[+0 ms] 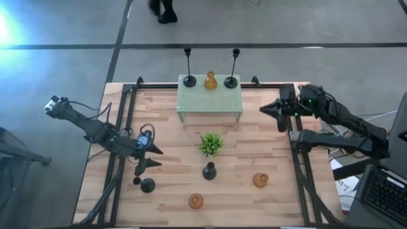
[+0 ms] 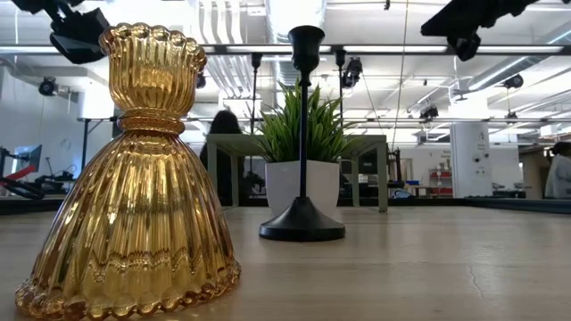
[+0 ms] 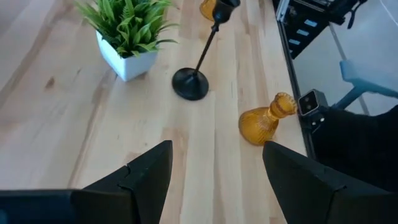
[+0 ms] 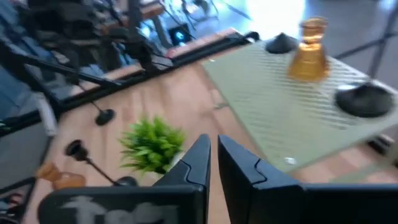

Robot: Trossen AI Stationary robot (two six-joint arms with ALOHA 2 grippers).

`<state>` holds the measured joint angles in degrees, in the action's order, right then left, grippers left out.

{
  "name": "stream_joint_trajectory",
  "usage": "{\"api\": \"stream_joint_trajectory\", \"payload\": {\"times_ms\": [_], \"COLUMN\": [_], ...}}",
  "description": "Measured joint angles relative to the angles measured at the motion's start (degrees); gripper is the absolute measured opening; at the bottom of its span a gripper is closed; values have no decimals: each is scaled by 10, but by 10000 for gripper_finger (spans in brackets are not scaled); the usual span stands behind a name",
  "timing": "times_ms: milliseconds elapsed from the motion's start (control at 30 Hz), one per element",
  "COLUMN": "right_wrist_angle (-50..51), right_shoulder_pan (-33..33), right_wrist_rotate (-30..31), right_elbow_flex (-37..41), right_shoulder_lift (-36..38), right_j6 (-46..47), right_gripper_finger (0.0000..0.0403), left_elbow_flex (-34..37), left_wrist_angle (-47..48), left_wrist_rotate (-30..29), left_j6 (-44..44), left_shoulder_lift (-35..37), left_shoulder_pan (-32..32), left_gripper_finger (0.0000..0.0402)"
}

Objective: Pick & Place candle stick holders
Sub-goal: Put the orange candle holder on the shelf

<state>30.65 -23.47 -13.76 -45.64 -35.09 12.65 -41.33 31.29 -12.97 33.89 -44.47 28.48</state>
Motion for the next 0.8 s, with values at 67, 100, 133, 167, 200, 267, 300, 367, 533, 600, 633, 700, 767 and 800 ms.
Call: {"api": "stream_joint_trajectory", "payload": {"times_ms": [67,100,133,167,200,267,300,367,533,600,633,700,767,800], "right_wrist_angle": [-24,-31,-37,-44,-49,-56,-57,-58,-41,-13,4,41,75,92], "right_shoulder_pan": [38,58,78,98,119,162,184,228,332,371,390,426,460,476], "right_wrist_rotate": [16,27,41,58,74,102,118,149,241,282,304,344,372,381], "right_elbow_flex": [22,31,38,45,49,55,56,56,37,23,15,5,-7,-14], "right_shoulder_lift": [18,25,30,33,35,35,31,21,-25,-50,-64,-94,-126,-142], "right_j6": [21,29,37,42,47,53,54,58,74,99,115,154,198,221], "right_gripper_finger": [19,16,13,11,10,9,8,8,8,8,8,8,8,8], "left_elbow_flex": [12,18,22,25,28,33,35,42,50,51,51,51,51,51], "left_wrist_angle": [-19,-24,-28,-29,-29,-31,-31,-33,-33,-35,-35,-35,-35,-35], "left_wrist_rotate": [-2,-4,-10,-14,-24,-44,-56,-81,-139,-144,-144,-148,-158,-164], "left_j6": [-15,-19,-20,-19,-19,-19,-19,-20,-20,-22,-23,-29,-41,-48], "left_shoulder_lift": [0,0,0,0,0,0,1,0,0,0,-1,-1,-1,-1], "left_shoulder_pan": [0,0,0,0,0,0,0,-1,-1,-1,-1,-2,-3,-3], "left_gripper_finger": [255,255,255,255,255,255,255,255,255,255,255,255,255,255]}}
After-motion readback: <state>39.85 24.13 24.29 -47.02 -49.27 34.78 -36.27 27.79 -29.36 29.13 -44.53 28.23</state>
